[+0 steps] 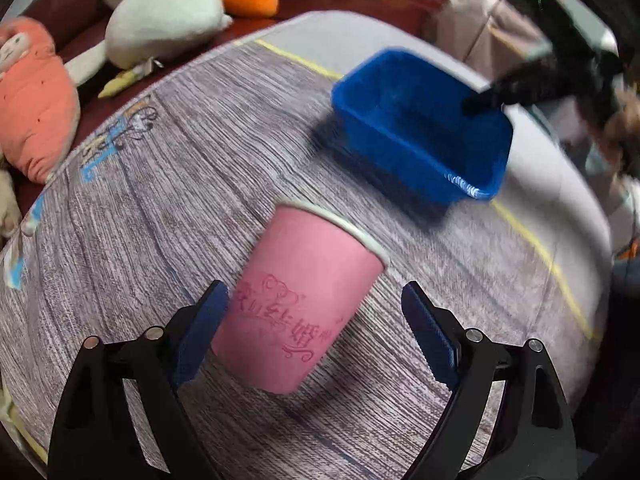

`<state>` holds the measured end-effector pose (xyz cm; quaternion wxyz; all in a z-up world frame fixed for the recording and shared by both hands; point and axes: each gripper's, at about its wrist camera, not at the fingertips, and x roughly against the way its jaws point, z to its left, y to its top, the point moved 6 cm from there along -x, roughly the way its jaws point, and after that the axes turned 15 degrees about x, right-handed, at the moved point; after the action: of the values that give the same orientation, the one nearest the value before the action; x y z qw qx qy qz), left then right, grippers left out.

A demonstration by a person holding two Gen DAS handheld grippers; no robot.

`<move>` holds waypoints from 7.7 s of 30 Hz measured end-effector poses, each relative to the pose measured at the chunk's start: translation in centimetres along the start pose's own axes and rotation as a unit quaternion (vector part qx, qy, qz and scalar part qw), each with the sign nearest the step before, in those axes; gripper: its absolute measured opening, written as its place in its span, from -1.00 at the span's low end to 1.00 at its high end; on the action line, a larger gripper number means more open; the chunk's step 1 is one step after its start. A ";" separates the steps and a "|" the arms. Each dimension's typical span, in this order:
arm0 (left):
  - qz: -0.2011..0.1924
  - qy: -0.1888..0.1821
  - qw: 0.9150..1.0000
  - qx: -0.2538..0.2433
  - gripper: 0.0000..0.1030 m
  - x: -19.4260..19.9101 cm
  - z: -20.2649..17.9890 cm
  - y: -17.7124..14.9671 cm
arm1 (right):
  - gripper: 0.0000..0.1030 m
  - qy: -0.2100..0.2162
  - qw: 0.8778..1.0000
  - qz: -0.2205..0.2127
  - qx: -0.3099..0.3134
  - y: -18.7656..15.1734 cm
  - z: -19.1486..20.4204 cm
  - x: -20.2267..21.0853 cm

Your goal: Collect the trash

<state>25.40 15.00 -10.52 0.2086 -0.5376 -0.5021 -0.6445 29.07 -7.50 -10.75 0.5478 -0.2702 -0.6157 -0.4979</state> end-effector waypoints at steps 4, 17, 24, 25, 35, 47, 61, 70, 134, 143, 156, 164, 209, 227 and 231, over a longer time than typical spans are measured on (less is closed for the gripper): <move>-0.007 -0.007 1.000 0.022 0.73 0.1 -0.6 -0.9 | -0.81 0.000 1.000 0.004 -0.006 -1.4 -0.1 0.5; -0.008 0.009 0.991 0.131 0.59 -1.6 1.8 -1.5 | -0.69 0.006 1.000 0.003 -0.019 -3.7 -0.4 1.3; 0.005 0.040 0.988 0.146 0.16 -3.0 1.2 -1.6 | -0.28 0.000 1.000 -0.009 -0.018 -2.2 -0.6 -0.2; 0.001 0.050 0.987 0.152 0.14 -2.8 1.1 -1.6 | -0.28 -0.002 1.000 -0.012 -0.018 -2.0 -0.8 -0.4; -0.002 0.089 0.975 0.205 0.13 -0.6 -2.2 -2.4 | -0.83 0.003 0.998 -0.055 -0.025 -3.0 -1.4 1.4; -0.029 0.072 0.983 0.169 0.14 1.0 -11.9 0.7 | -0.83 -0.020 0.991 -0.115 -0.059 -8.2 -6.8 9.2; -0.033 0.019 0.991 0.125 0.14 -0.3 -24.0 5.8 | -0.83 -0.048 0.977 -0.150 -0.141 -16.8 -16.9 14.7; -0.014 -0.039 0.995 0.090 0.14 -3.2 -33.0 8.8 | -0.83 -0.084 0.962 -0.148 -0.214 -23.9 -24.4 16.7; 0.007 -0.064 0.990 0.122 0.89 -9.4 -41.6 12.4 | 0.79 -0.092 0.949 -0.113 -0.279 -31.2 -29.7 16.9; -0.041 -0.050 0.988 0.140 0.92 -4.2 -39.2 10.7 | 0.86 -0.114 0.962 -0.106 -0.224 -30.6 -24.6 18.5; -0.081 -0.030 0.982 0.166 0.92 1.5 -35.8 5.6 | 0.86 -0.141 0.969 -0.101 -0.178 -30.8 -17.9 20.4; -0.110 -0.022 0.979 0.172 0.92 4.5 -35.3 2.7 | 0.86 -0.154 0.968 -0.106 -0.166 -32.3 -14.7 21.9; -0.097 0.033 0.976 0.192 0.92 1.1 -32.9 -1.1 | 0.86 -0.172 0.966 -0.089 -0.173 -33.4 -13.4 17.5; -0.091 0.059 0.976 0.188 0.92 -0.7 -32.7 -0.3 | 0.86 -0.159 0.965 -0.077 -0.192 -32.8 -15.5 15.7; -0.091 0.064 0.976 0.186 0.92 -0.8 -32.7 0.1 | 0.86 -0.159 0.965 -0.077 -0.195 -32.5 -15.8 15.7</move>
<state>9.89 -13.78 -8.52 0.2770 -0.3990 -0.6454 -0.5895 2.94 -36.88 -7.77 0.3393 -0.3991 -0.6046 -0.6000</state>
